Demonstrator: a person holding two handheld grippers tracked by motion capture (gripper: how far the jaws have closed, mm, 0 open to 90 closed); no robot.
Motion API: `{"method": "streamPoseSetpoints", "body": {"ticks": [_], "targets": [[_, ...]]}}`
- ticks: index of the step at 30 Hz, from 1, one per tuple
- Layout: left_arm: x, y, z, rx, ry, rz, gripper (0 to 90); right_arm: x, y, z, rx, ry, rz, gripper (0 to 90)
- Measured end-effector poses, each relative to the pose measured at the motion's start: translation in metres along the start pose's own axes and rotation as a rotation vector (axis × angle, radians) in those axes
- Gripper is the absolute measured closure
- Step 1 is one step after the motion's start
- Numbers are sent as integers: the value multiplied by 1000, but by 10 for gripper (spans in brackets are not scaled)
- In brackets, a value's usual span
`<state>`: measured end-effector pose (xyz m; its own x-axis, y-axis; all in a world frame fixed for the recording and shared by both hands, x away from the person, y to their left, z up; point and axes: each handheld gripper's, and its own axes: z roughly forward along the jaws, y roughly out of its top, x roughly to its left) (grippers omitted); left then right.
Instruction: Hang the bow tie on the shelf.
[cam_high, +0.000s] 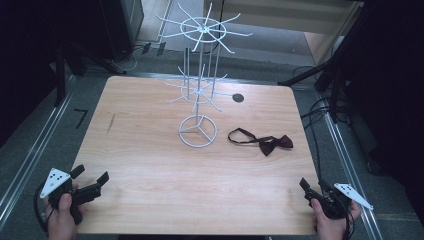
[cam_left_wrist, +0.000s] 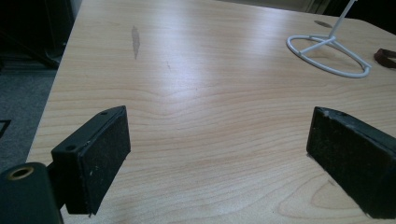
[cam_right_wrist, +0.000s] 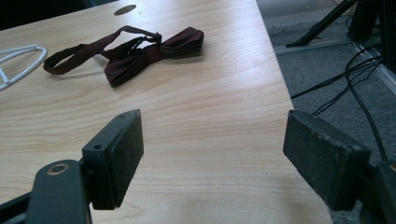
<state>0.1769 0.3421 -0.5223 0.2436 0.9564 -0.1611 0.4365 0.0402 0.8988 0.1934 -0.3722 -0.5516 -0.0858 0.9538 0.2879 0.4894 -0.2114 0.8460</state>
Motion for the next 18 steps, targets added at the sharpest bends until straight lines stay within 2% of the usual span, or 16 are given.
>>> {"method": "streamPoseSetpoints", "body": {"ticks": [2,4,5,6,8,11,13,14,15,16,17,18], "targets": [[0,0,0,2,0,-1,67,0,0,0,2,-8,-16,200],[0,0,1,5,4,0,67,4,2,2,29,-26,-66,200],[0,0,1,5,5,-1,67,9,10,4,54,-24,-104,199],[0,0,1,5,5,-1,68,9,10,4,54,-24,-104,199],[0,1,1,5,11,-4,67,17,22,5,71,-21,-154,198],[0,0,1,0,14,-1,67,28,43,9,99,23,-208,192],[0,0,0,-3,9,-4,68,38,56,15,136,41,-269,190],[1,0,0,-3,7,-6,68,48,69,22,175,56,-321,190],[1,0,0,-3,7,-6,67,48,69,22,175,56,-321,190],[1,0,1,-2,6,-4,67,53,75,26,199,71,-345,189],[1,0,1,-1,4,-2,68,62,86,34,234,91,-393,188],[0,0,1,-1,4,-2,68,62,86,34,234,91,-393,188]]}}
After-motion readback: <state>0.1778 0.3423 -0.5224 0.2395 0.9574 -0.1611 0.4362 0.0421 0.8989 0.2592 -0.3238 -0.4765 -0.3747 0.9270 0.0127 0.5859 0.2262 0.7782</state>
